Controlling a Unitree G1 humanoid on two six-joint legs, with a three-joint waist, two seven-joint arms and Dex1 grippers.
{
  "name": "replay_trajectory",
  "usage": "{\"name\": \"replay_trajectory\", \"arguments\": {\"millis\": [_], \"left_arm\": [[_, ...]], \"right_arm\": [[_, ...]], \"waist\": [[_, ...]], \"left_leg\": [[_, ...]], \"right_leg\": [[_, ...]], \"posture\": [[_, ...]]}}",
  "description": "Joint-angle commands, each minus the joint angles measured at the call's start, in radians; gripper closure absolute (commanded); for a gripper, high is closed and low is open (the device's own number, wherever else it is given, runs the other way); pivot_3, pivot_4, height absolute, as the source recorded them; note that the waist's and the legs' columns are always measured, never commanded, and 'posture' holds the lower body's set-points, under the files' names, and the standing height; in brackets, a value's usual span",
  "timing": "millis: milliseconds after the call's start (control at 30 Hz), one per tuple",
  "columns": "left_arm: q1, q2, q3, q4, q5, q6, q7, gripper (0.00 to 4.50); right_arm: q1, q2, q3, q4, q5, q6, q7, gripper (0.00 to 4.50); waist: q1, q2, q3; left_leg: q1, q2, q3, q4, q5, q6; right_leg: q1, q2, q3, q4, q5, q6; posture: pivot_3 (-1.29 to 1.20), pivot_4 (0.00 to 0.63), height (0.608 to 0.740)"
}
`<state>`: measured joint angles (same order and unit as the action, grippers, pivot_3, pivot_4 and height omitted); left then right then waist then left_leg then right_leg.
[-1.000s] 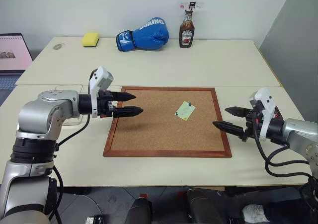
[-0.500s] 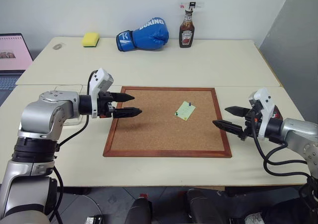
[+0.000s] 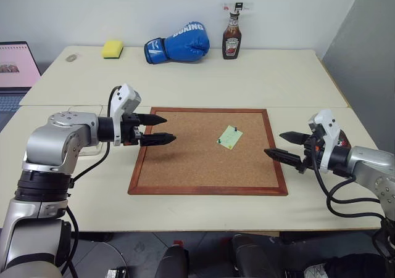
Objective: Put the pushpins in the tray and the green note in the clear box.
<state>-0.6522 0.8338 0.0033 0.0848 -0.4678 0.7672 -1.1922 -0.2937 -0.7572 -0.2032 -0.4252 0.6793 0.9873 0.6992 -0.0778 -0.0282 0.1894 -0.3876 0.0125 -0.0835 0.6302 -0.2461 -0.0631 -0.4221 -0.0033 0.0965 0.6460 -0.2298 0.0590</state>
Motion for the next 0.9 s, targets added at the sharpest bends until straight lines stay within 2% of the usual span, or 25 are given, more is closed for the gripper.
{"name": "replay_trajectory", "arguments": {"millis": [33,233,267,333,633,900], "left_arm": [[-0.018,-0.003,-0.014,-0.006,0.008,-0.036,-0.018,0.06],[-0.019,-0.049,-0.058,0.025,0.068,-0.139,0.006,0.06],[-0.018,-0.062,-0.062,0.029,0.075,-0.161,0.008,0.42],[-0.013,-0.094,-0.072,0.032,0.09,-0.205,0.02,0.65],[-0.012,-0.258,-0.119,0.09,0.181,-0.372,0.12,2.52],[0.043,-0.319,-0.142,0.18,0.253,-0.472,0.174,4.17]], "right_arm": [[-0.022,-0.021,-0.01,0.002,-0.002,-0.027,0.008,0.0],[-0.035,0.001,0.027,0.018,-0.045,-0.066,-0.031,0.0],[-0.041,0.01,0.038,0.024,-0.058,-0.077,-0.04,0.0],[-0.055,0.034,0.059,0.04,-0.077,-0.096,-0.061,0.0],[-0.123,0.149,0.183,0.157,-0.211,-0.23,-0.105,0.0],[-0.196,0.259,0.262,0.314,-0.325,-0.363,-0.133,0.0]], "waist": [[0.0,0.0,0.0],[0.003,0.0,0.0],[0.003,0.0,0.0],[0.003,0.0,0.0],[0.007,0.0,0.0],[0.005,0.0,0.0]], "left_leg": [[0.0,0.0,0.0,0.0,0.0,0.0],[0.001,0.0,0.0,0.0,0.0,0.0],[0.001,0.0,0.0,0.0,0.0,0.0],[0.001,0.0,0.0,0.0,0.0,0.0],[0.001,-0.001,0.0,0.002,0.0,0.0],[0.002,0.0,0.0,0.002,0.0,0.0]], "right_leg": [[0.0,0.0,0.0,0.0,0.0,0.0],[0.0,0.0,0.0,0.0,0.0,0.0],[0.0,0.0,0.0,0.0,0.0,0.0],[0.001,0.0,0.0,0.001,0.0,0.0],[0.001,0.0,0.001,0.001,0.001,0.001],[0.001,0.0,0.001,0.003,0.001,0.001]], "posture": [[0.0,0.15,0.74],[0.0,0.15,0.74],[0.0,0.15,0.74],[0.0,0.15,0.74],[0.0,0.15,0.74],[0.0,0.15,0.74]]}}
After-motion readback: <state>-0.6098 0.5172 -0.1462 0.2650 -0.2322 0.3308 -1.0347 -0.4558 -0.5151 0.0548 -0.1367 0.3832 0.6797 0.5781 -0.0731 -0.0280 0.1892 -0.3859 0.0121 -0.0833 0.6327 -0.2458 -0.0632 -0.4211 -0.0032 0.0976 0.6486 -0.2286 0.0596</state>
